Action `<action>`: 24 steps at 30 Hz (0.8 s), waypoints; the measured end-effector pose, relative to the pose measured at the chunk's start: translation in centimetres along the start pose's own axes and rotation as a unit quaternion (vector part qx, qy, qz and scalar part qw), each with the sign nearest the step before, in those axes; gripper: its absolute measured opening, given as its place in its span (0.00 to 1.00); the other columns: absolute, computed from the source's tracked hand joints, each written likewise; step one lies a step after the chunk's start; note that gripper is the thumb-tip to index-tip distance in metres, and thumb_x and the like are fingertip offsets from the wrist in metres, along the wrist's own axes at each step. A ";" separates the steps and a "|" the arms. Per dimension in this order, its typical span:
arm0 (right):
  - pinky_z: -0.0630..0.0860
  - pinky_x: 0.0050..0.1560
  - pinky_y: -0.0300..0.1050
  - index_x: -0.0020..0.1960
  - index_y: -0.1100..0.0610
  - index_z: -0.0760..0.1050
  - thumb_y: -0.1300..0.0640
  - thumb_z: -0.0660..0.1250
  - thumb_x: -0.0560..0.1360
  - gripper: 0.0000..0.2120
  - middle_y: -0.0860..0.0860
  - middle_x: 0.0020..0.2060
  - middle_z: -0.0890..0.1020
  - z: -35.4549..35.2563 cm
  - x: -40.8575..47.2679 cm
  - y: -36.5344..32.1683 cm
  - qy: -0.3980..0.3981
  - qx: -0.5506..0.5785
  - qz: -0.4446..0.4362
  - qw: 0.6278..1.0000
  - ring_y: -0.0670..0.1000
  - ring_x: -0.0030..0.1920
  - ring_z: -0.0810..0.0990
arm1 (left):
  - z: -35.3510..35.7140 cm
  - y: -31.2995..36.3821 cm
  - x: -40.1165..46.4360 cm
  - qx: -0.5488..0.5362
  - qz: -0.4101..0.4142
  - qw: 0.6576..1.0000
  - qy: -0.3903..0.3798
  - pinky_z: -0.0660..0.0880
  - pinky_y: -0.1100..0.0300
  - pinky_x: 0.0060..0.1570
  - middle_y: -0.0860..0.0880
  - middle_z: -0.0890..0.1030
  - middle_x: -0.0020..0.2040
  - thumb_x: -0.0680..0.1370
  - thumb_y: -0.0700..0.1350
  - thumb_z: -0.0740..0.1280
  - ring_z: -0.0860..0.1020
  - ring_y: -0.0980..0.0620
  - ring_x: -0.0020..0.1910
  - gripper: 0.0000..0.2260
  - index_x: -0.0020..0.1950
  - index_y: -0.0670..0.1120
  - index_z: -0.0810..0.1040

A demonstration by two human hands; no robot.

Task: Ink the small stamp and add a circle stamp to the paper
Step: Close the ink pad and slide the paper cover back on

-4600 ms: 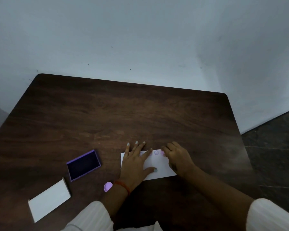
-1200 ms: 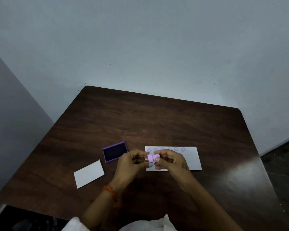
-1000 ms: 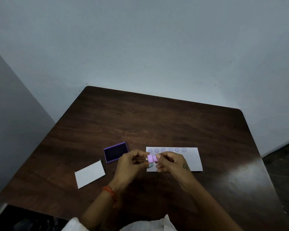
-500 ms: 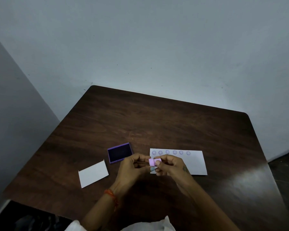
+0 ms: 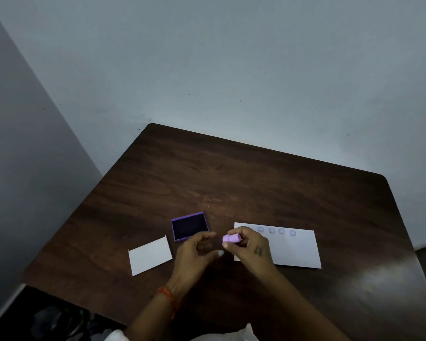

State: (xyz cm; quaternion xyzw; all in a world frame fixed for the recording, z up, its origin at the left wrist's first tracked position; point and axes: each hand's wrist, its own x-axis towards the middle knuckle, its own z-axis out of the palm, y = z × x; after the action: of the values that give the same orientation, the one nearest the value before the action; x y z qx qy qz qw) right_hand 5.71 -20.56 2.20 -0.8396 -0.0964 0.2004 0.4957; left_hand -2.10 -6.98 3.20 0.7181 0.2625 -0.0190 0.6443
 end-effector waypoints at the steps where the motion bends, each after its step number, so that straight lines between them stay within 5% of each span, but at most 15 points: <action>1: 0.72 0.41 0.29 0.46 0.50 0.80 0.56 0.71 0.70 0.05 0.43 0.40 0.82 0.5 0.4 0.1 0.005 -0.033 -0.012 0.999 0.42 0.43 0.79 | -0.2 -0.2 0.0 0.005 -0.006 1.000 -0.001 0.75 0.59 0.58 0.54 0.82 0.56 0.68 0.40 0.75 0.79 0.59 0.54 0.18 0.51 0.59 0.76; 5: 0.67 0.36 0.29 0.38 0.53 0.78 0.56 0.61 0.75 0.10 0.44 0.33 0.79 2.6 1.6 0.3 -0.011 -0.109 -0.021 0.994 0.41 0.36 0.76 | -1.0 -1.2 0.0 0.010 -0.028 1.000 -0.003 0.75 0.55 0.61 0.53 0.82 0.56 0.69 0.41 0.74 0.79 0.56 0.55 0.17 0.56 0.54 0.78; 8: 0.65 0.34 0.30 0.35 0.50 0.74 0.55 0.59 0.77 0.13 0.45 0.33 0.76 3.6 2.0 0.9 -0.027 -0.132 -0.027 0.990 0.42 0.35 0.74 | -1.2 -1.7 -0.1 0.008 -0.030 0.999 0.008 0.75 0.62 0.54 0.54 0.83 0.54 0.69 0.41 0.74 0.80 0.59 0.53 0.15 0.53 0.55 0.78; 11: 0.66 0.37 0.32 0.39 0.53 0.76 0.56 0.62 0.76 0.09 0.51 0.40 0.80 3.8 2.3 1.2 -0.039 -0.177 -0.044 0.982 0.45 0.40 0.76 | -1.5 -2.2 0.0 0.023 -0.031 0.999 0.015 0.74 0.67 0.50 0.57 0.81 0.52 0.69 0.42 0.74 0.78 0.61 0.51 0.15 0.52 0.56 0.78; 14: 0.69 0.43 0.36 0.45 0.56 0.78 0.56 0.66 0.74 0.04 0.54 0.46 0.81 3.7 2.3 1.2 -0.046 -0.191 -0.051 0.979 0.49 0.46 0.78 | -1.9 -2.3 0.0 0.030 -0.039 0.999 0.016 0.74 0.62 0.56 0.55 0.80 0.53 0.70 0.42 0.74 0.78 0.57 0.53 0.17 0.57 0.51 0.78; 20: 0.75 0.49 0.38 0.59 0.54 0.76 0.51 0.71 0.71 0.18 0.52 0.56 0.80 3.8 1.6 -0.7 0.039 -0.168 -0.071 0.982 0.49 0.52 0.79 | -2.8 -2.2 -0.1 0.017 -0.017 0.998 0.053 0.75 0.64 0.52 0.53 0.81 0.54 0.71 0.41 0.73 0.79 0.59 0.51 0.15 0.55 0.53 0.78; 24: 0.74 0.46 0.36 0.58 0.52 0.75 0.48 0.69 0.71 0.17 0.51 0.54 0.80 5.0 1.3 -3.0 0.069 -0.121 -0.139 0.980 0.48 0.50 0.79 | -4.0 -2.0 -0.4 0.020 0.023 0.992 0.126 0.75 0.67 0.48 0.52 0.82 0.54 0.71 0.42 0.72 0.79 0.61 0.50 0.15 0.57 0.51 0.78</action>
State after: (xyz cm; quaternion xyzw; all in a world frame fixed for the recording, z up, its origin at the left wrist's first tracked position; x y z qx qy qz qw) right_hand 4.83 -14.67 2.35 -0.8837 -0.2012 0.0582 0.4187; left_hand -4.49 -3.29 2.23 0.7334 0.3242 0.0810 0.5920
